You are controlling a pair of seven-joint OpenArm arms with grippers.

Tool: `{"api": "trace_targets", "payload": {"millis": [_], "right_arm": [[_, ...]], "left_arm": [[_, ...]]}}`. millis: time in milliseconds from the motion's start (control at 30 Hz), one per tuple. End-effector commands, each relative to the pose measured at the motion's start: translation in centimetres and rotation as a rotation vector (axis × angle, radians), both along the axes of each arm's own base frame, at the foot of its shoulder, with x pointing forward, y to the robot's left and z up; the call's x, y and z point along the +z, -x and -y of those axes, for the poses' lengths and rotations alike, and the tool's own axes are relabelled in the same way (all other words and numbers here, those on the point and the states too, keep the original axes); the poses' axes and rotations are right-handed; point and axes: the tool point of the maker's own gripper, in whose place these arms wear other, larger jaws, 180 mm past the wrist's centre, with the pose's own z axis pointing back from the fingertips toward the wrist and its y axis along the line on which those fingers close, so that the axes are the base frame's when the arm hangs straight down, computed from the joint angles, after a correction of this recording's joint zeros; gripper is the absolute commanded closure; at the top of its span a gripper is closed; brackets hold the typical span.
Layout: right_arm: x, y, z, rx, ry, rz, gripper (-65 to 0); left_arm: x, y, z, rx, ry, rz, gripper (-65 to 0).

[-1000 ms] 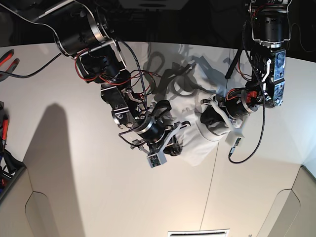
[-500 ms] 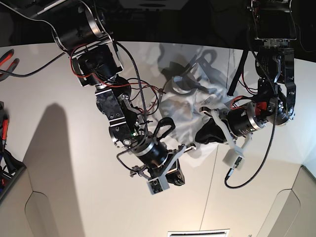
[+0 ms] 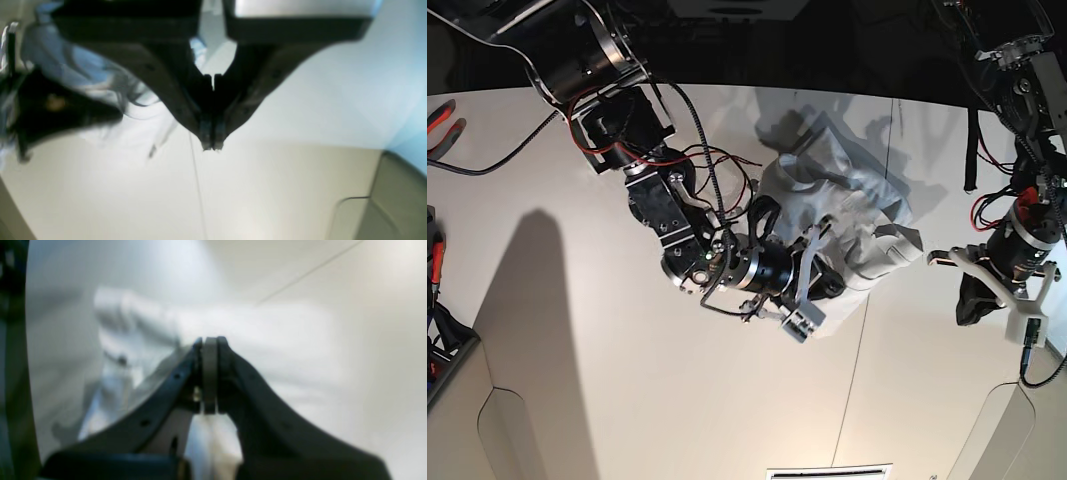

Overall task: Layout the t-shirt on the table in an organized manner, then fold the t-shirt properly
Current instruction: 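Carry the folded shirt with the right gripper to the table corner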

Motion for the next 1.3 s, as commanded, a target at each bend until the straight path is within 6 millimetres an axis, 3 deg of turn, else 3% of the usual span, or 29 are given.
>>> {"api": "trace_targets", "payload": {"millis": [0,133,233,333,467,600,667,767,867,1067,1167,1267], "right_arm": [[1.2,-0.2,-1.4,0.033,-0.02,0.032,0.0],[-3.3,2.6,-1.6,0.106,0.117,-0.007,0.0],[-6.0,1.7,0.5,0.024,0.221,0.01,0.0],[-7.8,-1.4,4.6,-0.23,0.308,0.009,0.0],[-8.2,-5.2,11.9,-0.638,0.327,-0.039,0.0],[-8.8,-6.3,19.5,-1.008,0.333,-0.143,0.0],[-9.2,-6.1,21.6,-1.111,0.316,-0.2,0.0],[-8.9,-6.4,22.2,-1.158,0.256,-0.234,0.0],[-6.0,-8.5,20.9,-1.092,0.16,-0.167,0.0],[4.6,-12.6,18.5,-0.954,-0.018,0.072,0.0],[10.4,-12.8,15.9,-0.779,-0.094,0.207,0.0],[14.9,-10.7,12.8,-0.451,-0.105,0.369,0.0]], "left_arm": [[1.7,-0.3,-0.5,0.009,0.004,0.061,0.0],[1.3,0.5,-1.3,0.028,0.017,0.049,0.0],[0.5,1.1,-1.3,0.028,0.018,0.027,0.0],[0.1,1.5,-1.3,0.028,0.018,0.013,0.0],[0.2,1.4,-0.9,0.017,0.045,0.023,0.0],[0.4,1.4,-0.5,0.004,0.06,0.03,0.0],[0.3,1.5,-0.5,0.004,0.06,0.029,0.0],[0.4,1.4,-0.5,0.004,0.061,0.032,0.0],[0.6,1.4,-0.3,-0.003,0.076,0.042,0.0],[0.6,1.4,-0.2,-0.008,0.08,0.043,0.0],[0.6,1.4,-0.2,-0.008,0.08,0.044,0.0],[0.6,1.4,-0.2,-0.008,0.08,0.044,0.0]]}}
